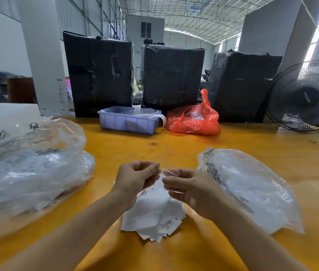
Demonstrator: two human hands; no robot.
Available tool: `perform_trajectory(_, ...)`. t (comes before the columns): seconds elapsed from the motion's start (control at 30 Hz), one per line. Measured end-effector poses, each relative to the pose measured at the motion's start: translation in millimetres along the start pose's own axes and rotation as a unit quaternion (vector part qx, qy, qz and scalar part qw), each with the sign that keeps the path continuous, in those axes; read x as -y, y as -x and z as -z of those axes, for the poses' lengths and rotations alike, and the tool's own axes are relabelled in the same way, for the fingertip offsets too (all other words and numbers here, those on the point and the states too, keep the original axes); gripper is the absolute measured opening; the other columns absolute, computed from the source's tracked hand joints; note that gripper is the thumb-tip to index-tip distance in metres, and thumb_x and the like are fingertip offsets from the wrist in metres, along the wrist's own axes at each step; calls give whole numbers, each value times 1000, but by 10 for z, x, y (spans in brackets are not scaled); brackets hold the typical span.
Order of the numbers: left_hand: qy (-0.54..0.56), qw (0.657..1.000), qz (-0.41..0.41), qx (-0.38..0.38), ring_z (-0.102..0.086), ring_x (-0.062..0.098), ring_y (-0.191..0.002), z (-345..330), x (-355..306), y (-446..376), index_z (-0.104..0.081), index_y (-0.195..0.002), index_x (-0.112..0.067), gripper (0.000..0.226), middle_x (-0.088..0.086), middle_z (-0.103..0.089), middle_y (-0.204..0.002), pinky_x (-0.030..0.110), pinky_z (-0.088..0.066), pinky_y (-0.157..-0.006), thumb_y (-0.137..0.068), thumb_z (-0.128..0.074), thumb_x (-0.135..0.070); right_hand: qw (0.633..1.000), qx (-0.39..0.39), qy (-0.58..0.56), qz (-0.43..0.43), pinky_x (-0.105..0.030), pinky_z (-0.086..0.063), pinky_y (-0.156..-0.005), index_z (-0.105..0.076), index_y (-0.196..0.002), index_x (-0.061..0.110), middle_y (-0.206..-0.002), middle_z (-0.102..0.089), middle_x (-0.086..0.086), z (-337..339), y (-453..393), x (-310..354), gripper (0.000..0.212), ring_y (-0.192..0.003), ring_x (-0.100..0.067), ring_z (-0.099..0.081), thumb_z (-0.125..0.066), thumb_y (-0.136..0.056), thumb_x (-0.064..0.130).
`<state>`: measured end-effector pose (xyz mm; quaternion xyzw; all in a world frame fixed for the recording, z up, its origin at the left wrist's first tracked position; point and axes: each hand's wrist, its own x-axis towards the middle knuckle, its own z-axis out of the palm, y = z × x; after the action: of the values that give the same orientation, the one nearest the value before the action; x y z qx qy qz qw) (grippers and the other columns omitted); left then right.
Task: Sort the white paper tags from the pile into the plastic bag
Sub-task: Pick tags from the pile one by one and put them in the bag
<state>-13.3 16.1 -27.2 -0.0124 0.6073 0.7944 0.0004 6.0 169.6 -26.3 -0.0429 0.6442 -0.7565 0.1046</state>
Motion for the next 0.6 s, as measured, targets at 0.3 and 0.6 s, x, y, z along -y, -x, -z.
perform_trajectory(0.3,-129,985,-17,114,-69,12,-68,37,-22,24,-55,-104,-11,41,7,-74,-80,21,-52,-59,-72,-76,5,989,-120,40,74,-23,-50,-61,-68,-85,7,-73,-70,-6,57,-59,-24,3,-66,-15,-65,-66,-85,8)
perform_trajectory(0.6,-208,968,-79,113,-61,3,-59,87,-80,-20,-71,-85,-7,21,-2,-68,-63,14,-48,-57,-67,-82,-10,964,-104,177,170,-24,-52,-60,-67,-82,1,-68,-66,-7,-54,1,11,24,-61,-14,-62,-61,-89,23)
